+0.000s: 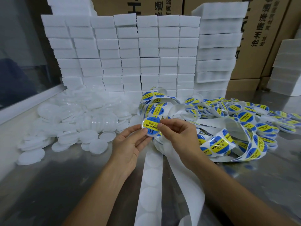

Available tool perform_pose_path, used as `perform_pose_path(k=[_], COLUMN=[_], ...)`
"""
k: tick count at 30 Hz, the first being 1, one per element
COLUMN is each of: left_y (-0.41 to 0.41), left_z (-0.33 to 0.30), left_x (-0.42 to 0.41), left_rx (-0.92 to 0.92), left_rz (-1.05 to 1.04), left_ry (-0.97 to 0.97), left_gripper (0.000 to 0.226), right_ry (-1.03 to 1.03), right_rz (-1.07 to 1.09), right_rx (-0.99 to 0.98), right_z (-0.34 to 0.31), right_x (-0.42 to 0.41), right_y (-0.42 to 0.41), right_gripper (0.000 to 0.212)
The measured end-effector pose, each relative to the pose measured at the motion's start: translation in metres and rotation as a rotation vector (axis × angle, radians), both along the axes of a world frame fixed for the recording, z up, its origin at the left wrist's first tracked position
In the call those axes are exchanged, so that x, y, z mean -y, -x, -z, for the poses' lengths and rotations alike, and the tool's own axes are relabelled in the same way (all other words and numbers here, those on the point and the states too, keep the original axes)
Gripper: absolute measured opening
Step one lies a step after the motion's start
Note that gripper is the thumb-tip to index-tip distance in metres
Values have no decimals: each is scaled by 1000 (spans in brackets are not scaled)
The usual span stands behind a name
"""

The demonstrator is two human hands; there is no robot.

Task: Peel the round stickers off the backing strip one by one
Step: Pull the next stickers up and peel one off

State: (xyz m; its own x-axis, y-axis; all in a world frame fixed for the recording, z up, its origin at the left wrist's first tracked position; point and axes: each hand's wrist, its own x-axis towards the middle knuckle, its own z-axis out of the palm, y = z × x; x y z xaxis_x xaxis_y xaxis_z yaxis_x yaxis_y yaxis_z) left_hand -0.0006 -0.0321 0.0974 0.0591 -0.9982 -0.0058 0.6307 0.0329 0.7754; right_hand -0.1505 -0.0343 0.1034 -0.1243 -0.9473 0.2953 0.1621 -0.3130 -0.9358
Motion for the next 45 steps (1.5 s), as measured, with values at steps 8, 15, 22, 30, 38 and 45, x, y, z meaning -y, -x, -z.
perform_pose_path(k=[8, 15, 22, 30, 38, 45], left_y=[1, 4, 8, 9, 9, 11], left_z=[-1, -1, -3, -7, -7, -5], left_x=[0, -2, -6, -6, -11, -11], left_rx=[51, 94, 73, -23, 13, 111], left_rz=[-46, -75, 22, 149, 305, 313], left_ry=[5, 23, 106, 187, 225, 284], left_gripper=[15, 17, 33, 38, 32, 30], right_ry=[9, 173, 249, 258, 238, 162], right_rz=[32, 253, 426, 177, 154, 170], right_rx=[-40, -331, -482, -523, -335, -386], right_z=[0, 4, 4, 3, -4, -4], right_x=[0, -1, -1, -5, 0, -4], right_y=[0, -3, -3, -3, 5, 3], right_gripper=[11, 8, 18, 38, 6, 47])
